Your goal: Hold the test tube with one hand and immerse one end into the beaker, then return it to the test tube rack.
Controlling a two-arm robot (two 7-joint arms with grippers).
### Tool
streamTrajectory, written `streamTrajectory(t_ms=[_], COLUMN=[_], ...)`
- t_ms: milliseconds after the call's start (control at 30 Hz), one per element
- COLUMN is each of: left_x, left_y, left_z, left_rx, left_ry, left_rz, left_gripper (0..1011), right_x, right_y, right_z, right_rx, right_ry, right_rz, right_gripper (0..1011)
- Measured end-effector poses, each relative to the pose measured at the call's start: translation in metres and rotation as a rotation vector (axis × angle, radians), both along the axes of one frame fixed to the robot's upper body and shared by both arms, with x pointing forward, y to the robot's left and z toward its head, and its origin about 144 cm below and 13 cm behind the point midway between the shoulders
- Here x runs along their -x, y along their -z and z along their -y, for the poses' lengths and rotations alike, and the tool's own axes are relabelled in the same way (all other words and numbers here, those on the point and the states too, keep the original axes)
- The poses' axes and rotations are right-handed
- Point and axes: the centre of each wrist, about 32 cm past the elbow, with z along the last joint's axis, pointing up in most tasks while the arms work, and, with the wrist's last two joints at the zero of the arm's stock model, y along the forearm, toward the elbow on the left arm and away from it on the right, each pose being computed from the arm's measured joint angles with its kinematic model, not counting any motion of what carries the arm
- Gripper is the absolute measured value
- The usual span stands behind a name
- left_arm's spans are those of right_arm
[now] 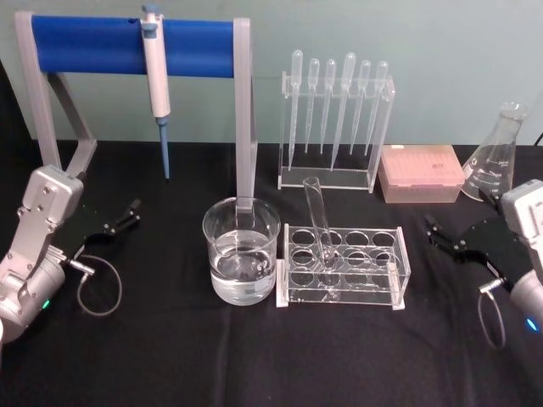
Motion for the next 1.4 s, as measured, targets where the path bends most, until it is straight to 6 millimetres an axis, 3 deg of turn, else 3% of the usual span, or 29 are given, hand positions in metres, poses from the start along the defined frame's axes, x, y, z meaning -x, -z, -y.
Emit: streamTrajectory(t_ms=[267,400,833,1233,1400], left_x=[0.0,0.0,0.0,0.0,0.0], left_y=[0.0,0.0,0.0,0.0,0.0], left_z=[0.0,0.0,0.0,0.0,0.0], left_rx=[0.0,0.0,0.0,0.0,0.0], left_ry=[0.0,0.0,0.0,0.0,0.0], left_rz=[0.0,0.0,0.0,0.0,0.0], left_gripper=[1000,1000,1000,1000,1000], right_x=[0.031,0.032,-0.004,-0.024,-0.028], right_y=[-0.031,-0.04,-0.054,-0.052,-0.05], right_z=[-0.012,-0.02,-0.066,-0.085,-0.091], right_rx=[-0.071,-0.088,-0.081,-0.097,-0.109], right_ry=[-0.182,-0.268,-0.461,-0.472,-0.468], right_rz=[-0.058,-0.082,-0.148,-0.172,-0.186], right_gripper=[1004,1004,1004,1004,885])
